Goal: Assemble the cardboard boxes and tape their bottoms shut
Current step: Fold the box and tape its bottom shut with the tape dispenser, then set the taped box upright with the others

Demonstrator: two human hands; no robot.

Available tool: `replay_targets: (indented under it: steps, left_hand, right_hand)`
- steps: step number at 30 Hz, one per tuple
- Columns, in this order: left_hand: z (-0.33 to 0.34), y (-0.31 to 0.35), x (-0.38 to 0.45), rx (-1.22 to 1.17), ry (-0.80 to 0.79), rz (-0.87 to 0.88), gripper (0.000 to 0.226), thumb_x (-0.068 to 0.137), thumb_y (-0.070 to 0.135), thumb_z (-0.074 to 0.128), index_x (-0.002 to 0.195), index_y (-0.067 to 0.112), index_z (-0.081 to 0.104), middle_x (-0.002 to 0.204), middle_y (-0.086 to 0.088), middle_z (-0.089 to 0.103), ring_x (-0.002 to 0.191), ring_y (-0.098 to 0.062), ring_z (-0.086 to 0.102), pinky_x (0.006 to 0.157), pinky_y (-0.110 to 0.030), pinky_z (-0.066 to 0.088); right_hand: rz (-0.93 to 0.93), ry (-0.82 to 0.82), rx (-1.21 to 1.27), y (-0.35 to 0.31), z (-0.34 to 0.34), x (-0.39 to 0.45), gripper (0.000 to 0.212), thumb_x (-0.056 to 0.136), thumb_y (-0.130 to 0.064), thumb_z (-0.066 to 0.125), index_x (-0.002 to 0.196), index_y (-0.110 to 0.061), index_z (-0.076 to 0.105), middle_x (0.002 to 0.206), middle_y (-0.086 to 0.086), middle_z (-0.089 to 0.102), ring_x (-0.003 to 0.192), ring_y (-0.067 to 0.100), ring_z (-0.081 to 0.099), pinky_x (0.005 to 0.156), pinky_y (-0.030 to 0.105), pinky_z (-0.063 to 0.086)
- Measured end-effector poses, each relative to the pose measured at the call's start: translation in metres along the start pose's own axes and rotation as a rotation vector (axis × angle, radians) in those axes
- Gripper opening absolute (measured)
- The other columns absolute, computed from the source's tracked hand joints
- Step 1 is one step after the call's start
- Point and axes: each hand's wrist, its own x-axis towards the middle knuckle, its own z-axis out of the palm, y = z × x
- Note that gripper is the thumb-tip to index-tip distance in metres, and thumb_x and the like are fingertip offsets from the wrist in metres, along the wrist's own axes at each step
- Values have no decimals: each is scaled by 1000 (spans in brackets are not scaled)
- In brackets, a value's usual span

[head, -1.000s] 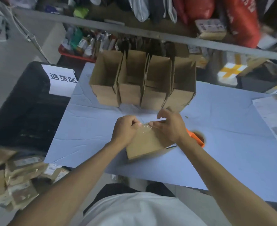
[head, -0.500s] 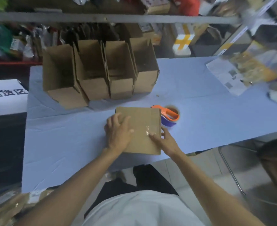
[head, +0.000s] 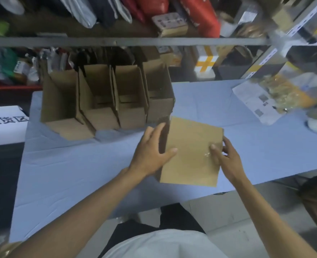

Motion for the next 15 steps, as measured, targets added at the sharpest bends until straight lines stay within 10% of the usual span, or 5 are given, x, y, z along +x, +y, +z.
replay_targets:
  steps: [10, 15]
  left_hand:
    - [69, 91, 221, 135, -38, 6, 78, 81, 27, 73, 145, 15, 31, 137, -12, 50, 122, -30, 53, 99, -44, 47]
    - [78, 87, 291, 166, 31, -170, 55, 83, 28, 71, 124, 14, 38, 119, -9, 61, 95, -20, 58, 73, -32, 45]
  right_hand:
    - [-71, 107, 21, -11, -96, 183, 68, 87, -42, 69, 144, -38, 33, 117, 1, 63, 103, 14, 62, 85, 38, 53]
    - [-111, 48, 1, -25, -91, 274, 65, 87, -26, 70, 143, -26, 38, 117, 3, 61, 98, 19, 62, 82, 33, 52]
